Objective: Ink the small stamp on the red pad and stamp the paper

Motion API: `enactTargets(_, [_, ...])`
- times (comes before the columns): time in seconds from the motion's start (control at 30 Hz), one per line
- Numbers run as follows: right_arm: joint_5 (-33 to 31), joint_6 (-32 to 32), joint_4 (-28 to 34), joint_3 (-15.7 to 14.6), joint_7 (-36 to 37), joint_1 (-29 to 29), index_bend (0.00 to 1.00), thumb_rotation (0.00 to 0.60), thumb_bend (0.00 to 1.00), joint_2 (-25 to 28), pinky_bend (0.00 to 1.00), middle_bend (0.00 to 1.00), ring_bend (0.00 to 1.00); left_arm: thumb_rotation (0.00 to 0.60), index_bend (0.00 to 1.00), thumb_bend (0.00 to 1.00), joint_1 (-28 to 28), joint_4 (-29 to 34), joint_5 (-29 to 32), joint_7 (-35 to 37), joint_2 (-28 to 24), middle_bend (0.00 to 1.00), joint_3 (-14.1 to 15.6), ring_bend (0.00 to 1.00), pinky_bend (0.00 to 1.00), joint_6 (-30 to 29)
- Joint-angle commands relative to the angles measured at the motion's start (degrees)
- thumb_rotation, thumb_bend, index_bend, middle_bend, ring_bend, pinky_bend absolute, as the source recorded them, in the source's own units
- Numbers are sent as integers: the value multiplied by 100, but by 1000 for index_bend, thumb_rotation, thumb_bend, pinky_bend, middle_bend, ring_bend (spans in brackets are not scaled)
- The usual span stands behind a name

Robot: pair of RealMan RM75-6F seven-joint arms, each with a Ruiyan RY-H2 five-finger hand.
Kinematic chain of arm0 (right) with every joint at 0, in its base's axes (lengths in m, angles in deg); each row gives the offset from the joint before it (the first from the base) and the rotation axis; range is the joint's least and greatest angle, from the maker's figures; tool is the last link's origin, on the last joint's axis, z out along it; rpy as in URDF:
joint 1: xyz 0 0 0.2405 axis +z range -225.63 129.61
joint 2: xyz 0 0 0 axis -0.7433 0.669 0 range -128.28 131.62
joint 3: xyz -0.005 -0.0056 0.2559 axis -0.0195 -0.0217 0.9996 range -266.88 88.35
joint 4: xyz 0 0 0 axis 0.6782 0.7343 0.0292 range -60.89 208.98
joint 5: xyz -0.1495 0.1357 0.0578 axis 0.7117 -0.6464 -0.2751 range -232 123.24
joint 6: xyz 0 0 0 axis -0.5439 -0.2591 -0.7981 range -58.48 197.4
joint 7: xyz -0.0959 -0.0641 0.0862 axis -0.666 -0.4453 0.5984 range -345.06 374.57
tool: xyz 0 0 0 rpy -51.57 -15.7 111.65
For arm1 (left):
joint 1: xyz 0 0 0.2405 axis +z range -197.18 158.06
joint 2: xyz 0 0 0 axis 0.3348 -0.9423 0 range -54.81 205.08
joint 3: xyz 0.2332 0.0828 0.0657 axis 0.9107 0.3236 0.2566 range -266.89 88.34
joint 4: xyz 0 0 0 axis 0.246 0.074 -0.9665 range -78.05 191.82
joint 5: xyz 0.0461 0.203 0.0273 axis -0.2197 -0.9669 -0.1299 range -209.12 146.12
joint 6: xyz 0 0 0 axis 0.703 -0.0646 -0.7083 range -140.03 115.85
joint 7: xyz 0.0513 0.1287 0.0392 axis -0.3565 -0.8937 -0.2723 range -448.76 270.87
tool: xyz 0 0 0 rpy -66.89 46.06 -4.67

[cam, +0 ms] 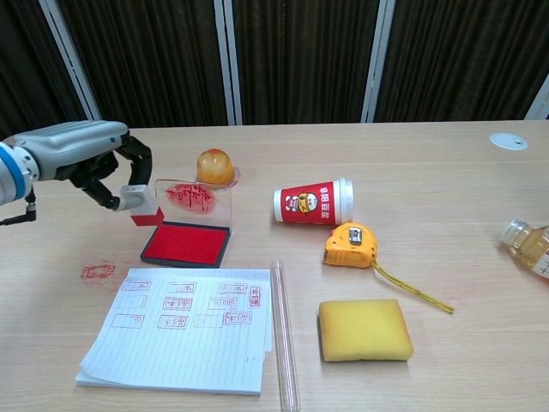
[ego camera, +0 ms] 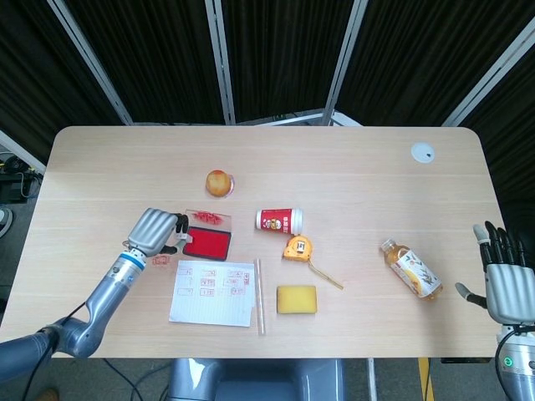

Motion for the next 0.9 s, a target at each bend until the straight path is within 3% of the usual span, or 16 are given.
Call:
enactTargets(0.03, [-38, -3, 23, 21, 3, -5, 0, 600, 0, 22, 0, 0, 0, 600, 559, 359, -208, -71, 236, -186, 151, 543, -103, 846, 903, 213])
enactTargets(0.33, [-143, -54, -20, 46, 11, -8, 0, 600, 0, 38, 0, 0, 0, 600, 569, 367, -457, -445, 557, -422, 524, 551, -35, 845, 902, 416])
enactTargets(0.9, [-246, -124, -88, 82, -32, 26, 0, 600, 0, 6, 0, 0, 0, 600, 576, 375, -601, -1274, 550, -283, 1106, 553, 163, 845, 902, 455])
